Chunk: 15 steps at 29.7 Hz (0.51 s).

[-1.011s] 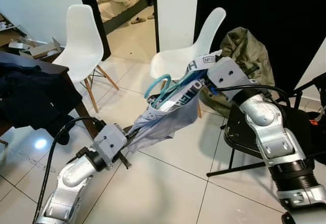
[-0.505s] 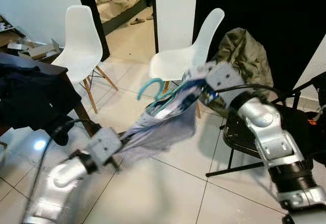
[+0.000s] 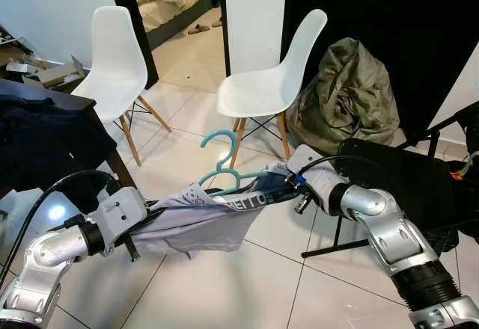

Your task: Hang hanger

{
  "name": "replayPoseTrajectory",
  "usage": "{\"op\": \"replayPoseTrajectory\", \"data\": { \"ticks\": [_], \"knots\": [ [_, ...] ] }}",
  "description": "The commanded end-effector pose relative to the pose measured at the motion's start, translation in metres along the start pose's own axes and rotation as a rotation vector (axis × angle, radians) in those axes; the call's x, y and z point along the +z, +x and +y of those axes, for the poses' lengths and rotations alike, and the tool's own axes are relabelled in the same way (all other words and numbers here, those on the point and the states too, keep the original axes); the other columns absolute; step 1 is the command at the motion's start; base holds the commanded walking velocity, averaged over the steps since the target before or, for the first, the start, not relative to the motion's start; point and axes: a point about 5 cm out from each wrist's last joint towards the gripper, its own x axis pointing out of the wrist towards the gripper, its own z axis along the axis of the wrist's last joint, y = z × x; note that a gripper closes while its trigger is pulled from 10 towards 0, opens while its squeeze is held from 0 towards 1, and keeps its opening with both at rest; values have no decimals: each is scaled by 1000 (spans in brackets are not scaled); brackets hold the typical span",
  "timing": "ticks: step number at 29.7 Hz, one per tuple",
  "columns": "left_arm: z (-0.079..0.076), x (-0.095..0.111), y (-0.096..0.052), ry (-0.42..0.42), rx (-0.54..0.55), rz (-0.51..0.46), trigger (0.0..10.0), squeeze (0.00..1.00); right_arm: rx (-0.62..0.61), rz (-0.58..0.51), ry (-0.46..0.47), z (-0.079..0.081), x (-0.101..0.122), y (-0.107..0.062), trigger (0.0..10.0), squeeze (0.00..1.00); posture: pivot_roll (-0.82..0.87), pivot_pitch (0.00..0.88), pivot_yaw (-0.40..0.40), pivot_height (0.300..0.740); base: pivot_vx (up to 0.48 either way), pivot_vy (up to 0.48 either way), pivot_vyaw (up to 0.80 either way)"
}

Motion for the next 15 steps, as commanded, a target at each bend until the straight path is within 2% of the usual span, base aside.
{"op": "replayPoseTrajectory", "data": {
  "ticks": [1, 2, 5, 6, 12, 13, 14, 15],
  "knots": [
    [19, 0, -15, 32, 68, 17, 10000, 0, 8, 119, 16, 2, -25, -4, 0, 0, 6, 98, 57, 740, 0, 0, 0],
    [17, 0, -13, 33, 60, 14, 10000, 0, -4, 80, 28, 1, -20, -3, 7922, 0, 5, 98, 56, 740, 0, 0, 0],
    [16, 0, -12, 33, 55, 12, 10000, 0, -13, 55, 38, 1, -16, -3, 7922, 0, 5, 98, 56, 740, 0, 0, 0],
    [16, 0, -12, 33, 51, 7, 10000, 0, -23, 45, 57, -1, -14, -4, 10000, 1000, 4, 98, 56, 740, 0, 0, 0],
    [16, 4, -8, 34, 56, -18, 10000, 0, -61, 41, 44, -4, -9, -5, 10000, 1000, 5, 96, 57, 740, 0, 0, 0],
    [16, 5, -7, 36, 57, -24, 10000, 0, -64, 41, 39, -5, -8, -4, 10000, 804, 5, 96, 57, 740, 0, 0, 0],
    [16, 5, -7, 36, 57, -24, 10000, 0, -64, 41, 39, -5, -8, -4, 10000, 804, 5, 96, 57, 740, 0, 0, 0],
    [16, 8, -5, 38, 62, -38, 10000, 0, -54, 37, 42, -4, -8, -4, 0, 51, 5, 97, 56, 740, 0, 0, 0]
  ]
}}
